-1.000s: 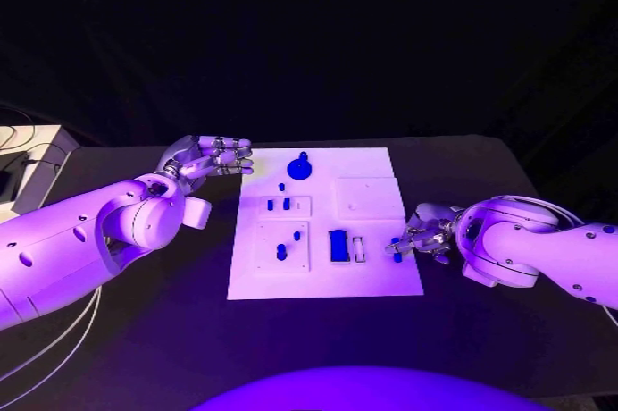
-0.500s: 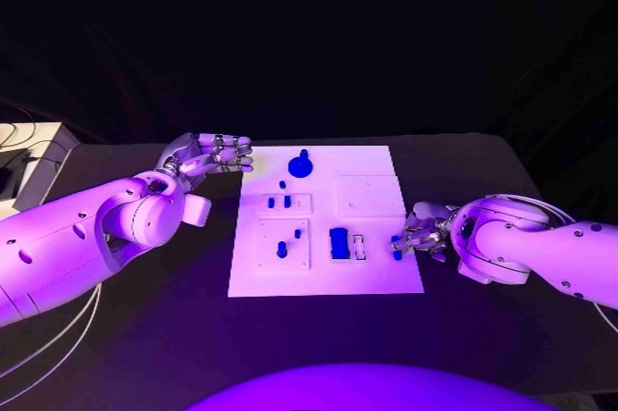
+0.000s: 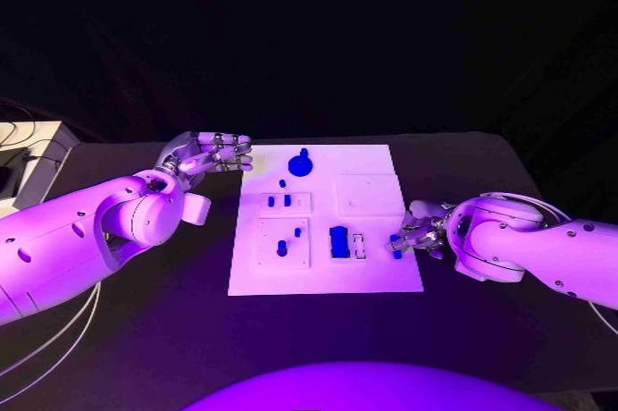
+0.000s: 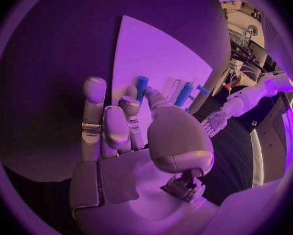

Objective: Assemble the parts on the task board

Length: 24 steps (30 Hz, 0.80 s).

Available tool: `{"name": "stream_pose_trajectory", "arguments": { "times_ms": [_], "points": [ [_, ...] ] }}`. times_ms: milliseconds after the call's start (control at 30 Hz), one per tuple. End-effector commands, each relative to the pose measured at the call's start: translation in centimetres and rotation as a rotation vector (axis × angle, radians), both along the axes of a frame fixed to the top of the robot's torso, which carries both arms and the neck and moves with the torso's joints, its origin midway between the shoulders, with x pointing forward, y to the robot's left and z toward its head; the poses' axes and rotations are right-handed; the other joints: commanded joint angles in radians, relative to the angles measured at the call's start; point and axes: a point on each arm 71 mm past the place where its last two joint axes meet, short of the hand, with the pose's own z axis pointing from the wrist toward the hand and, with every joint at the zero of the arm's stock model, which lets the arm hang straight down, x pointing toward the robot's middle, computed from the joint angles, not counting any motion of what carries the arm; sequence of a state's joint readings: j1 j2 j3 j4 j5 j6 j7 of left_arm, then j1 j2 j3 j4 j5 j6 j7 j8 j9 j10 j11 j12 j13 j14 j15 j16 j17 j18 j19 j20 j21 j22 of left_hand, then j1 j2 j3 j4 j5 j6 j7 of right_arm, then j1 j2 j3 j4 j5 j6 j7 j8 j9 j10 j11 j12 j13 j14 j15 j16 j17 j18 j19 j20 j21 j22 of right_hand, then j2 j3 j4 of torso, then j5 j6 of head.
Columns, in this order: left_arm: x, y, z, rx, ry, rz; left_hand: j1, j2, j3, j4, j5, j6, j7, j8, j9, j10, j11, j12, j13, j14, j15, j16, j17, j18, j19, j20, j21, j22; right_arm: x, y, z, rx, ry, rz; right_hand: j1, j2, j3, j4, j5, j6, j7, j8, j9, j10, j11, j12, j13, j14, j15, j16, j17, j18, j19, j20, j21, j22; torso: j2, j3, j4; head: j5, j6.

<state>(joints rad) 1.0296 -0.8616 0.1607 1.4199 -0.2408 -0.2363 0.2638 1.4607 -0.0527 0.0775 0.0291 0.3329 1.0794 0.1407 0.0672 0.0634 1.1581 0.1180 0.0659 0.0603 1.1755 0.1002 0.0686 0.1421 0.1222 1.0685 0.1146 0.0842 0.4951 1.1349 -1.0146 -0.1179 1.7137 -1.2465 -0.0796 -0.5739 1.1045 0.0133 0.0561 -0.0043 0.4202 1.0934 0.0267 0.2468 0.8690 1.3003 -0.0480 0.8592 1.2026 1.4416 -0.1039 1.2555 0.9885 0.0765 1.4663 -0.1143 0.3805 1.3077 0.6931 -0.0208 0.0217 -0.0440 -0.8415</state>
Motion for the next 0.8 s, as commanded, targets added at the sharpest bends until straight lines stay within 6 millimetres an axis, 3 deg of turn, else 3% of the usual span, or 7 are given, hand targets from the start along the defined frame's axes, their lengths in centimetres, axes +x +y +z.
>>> {"name": "stream_pose_trajectory", "arguments": {
  "times_ms": [33, 167, 267, 400, 533, 800],
  "points": [
    [-0.05, -0.12, 0.05, -0.007, 0.000, -0.006, 0.005, -0.004, -0.001, 0.004, 0.003, -0.003, 0.006, -0.005, 0.000, -0.002, 0.003, -0.006, -0.001, -0.002, -0.001, 0.000, 0.001, -0.014, 0.005, -0.001, -0.002, -0.001, -0.80, -0.12, -1.66, -0.068, 0.063, 0.036, 0.010, -0.013, 0.100, -0.102, 0.004, -0.014, -0.003, -0.013, -0.113, -0.009, -0.001, -0.008, -0.003, 0.002, -0.001, -0.004, 0.000, -0.013, -0.001, -0.003, -0.005, 0.047, 0.000, -0.0007, 0.0003, 0.000, -0.002],
    [-0.06, -0.07, 0.05, -0.007, 0.001, -0.005, 0.005, -0.004, -0.001, 0.004, 0.003, -0.003, 0.006, -0.005, 0.000, -0.002, 0.003, -0.006, -0.001, -0.002, -0.001, 0.000, 0.001, -0.014, 0.005, -0.001, -0.002, -0.001, -0.86, 0.00, -1.74, -0.069, 0.060, 0.045, 0.010, -0.024, 0.098, -0.105, 0.011, -0.019, 0.006, -0.029, -0.128, -0.017, 0.005, -0.012, -0.006, 0.003, 0.003, -0.004, 0.003, -0.011, -0.002, 0.000, -0.008, 0.047, 0.000, -0.0009, 0.0003, 0.000, -0.004],
    [-0.07, -0.05, 0.06, -0.006, 0.001, -0.005, 0.005, -0.004, -0.001, 0.004, 0.003, -0.003, 0.006, -0.005, 0.000, -0.002, 0.003, -0.006, -0.001, -0.002, -0.001, 0.000, 0.001, -0.014, 0.005, -0.001, -0.002, -0.001, -0.87, 0.11, -1.74, -0.061, 0.055, 0.048, 0.017, -0.025, 0.102, -0.110, 0.027, -0.021, 0.016, -0.057, -0.158, -0.025, 0.011, -0.014, -0.009, 0.002, 0.007, -0.005, 0.004, -0.007, -0.003, 0.005, -0.011, 0.046, 0.000, -0.0007, 0.0003, 0.000, -0.004],
    [-0.08, -0.04, 0.06, -0.006, 0.002, -0.004, 0.007, -0.004, 0.001, 0.003, 0.004, -0.003, 0.006, -0.005, 0.000, -0.002, 0.003, -0.006, -0.001, -0.002, -0.001, 0.000, 0.001, -0.014, 0.005, -0.001, -0.002, -0.002, -0.90, 0.24, -1.77, -0.018, 0.061, 0.034, 0.056, -0.010, 0.164, -0.147, 0.068, -0.018, 0.015, -0.068, -0.168, -0.030, 0.009, -0.015, -0.013, 0.002, 0.006, -0.005, 0.006, -0.006, -0.003, 0.004, -0.008, 0.048, 0.000, -0.0003, -0.0001, 0.001, -0.004],
    [-0.08, -0.02, 0.06, -0.005, 0.002, -0.003, 0.007, -0.004, 0.001, 0.003, 0.004, -0.003, 0.006, -0.005, 0.000, -0.002, 0.003, -0.006, -0.001, -0.002, -0.001, 0.000, 0.001, -0.014, 0.005, -0.001, -0.002, -0.002, -0.96, 0.30, -1.81, 0.032, 0.076, 0.012, 0.063, -0.005, 0.239, -0.191, 0.075, -0.030, 0.021, -0.053, -0.143, -0.031, 0.012, -0.020, -0.021, 0.002, 0.007, -0.006, 0.009, -0.004, -0.006, 0.004, -0.005, 0.050, 0.000, 0.0004, 0.0001, 0.002, -0.005],
    [-0.06, 0.00, 0.04, -0.005, 0.003, -0.002, 0.007, -0.004, 0.001, 0.003, 0.004, -0.003, 0.006, -0.005, 0.000, -0.002, 0.003, -0.006, -0.001, -0.002, -0.001, 0.000, 0.001, -0.014, 0.005, -0.001, -0.002, -0.002, -1.00, 0.36, -1.41, 0.138, 0.099, -0.051, 0.047, 0.003, 0.316, -0.230, 0.089, -0.056, 0.037, -0.021, -0.085, -0.027, 0.016, -0.024, -0.032, 0.002, 0.010, -0.008, 0.009, 0.005, -0.010, 0.007, 0.003, 0.050, 0.000, 0.0004, -0.0002, 0.004, -0.005]
  ]
}}
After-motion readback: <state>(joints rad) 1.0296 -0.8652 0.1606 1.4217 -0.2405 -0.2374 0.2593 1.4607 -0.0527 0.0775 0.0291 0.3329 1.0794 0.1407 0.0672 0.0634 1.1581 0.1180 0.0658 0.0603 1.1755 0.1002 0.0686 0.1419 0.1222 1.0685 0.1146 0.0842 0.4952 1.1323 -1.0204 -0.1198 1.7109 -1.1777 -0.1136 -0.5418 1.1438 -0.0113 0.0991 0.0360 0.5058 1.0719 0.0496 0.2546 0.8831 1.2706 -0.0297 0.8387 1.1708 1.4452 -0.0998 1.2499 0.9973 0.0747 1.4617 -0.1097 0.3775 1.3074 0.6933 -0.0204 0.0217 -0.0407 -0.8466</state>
